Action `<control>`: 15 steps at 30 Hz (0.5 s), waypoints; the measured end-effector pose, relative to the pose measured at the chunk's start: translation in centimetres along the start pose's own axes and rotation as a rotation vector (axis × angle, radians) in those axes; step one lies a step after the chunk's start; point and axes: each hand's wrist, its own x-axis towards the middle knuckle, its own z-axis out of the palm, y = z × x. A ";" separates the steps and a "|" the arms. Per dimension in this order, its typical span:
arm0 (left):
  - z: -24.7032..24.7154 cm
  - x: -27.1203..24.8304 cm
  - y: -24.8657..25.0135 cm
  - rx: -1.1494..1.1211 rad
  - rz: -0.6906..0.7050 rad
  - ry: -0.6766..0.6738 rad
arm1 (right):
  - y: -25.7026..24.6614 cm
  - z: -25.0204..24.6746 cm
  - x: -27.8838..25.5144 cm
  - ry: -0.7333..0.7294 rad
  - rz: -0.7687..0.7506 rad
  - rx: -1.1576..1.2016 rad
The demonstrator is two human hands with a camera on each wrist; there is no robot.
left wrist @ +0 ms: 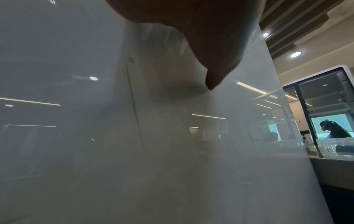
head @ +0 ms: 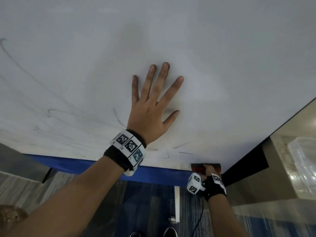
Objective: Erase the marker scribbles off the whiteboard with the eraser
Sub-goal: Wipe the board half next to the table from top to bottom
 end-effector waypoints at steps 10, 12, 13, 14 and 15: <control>0.5 -0.6 -0.3 -0.014 0.016 0.014 | 4.3 0.1 6.8 0.030 -0.085 0.273; 0.6 -0.6 -0.3 0.002 0.018 0.006 | 4.2 -0.2 9.5 0.047 -0.054 0.353; 0.8 -0.5 -0.3 0.006 0.014 0.007 | 3.4 0.2 7.0 0.039 -0.105 0.294; 0.8 -0.4 -0.2 0.003 0.007 0.009 | 2.6 1.1 2.5 0.036 -0.134 0.261; 0.8 -0.3 -0.2 -0.005 -0.001 0.009 | 1.9 2.2 -1.4 0.017 -0.193 0.243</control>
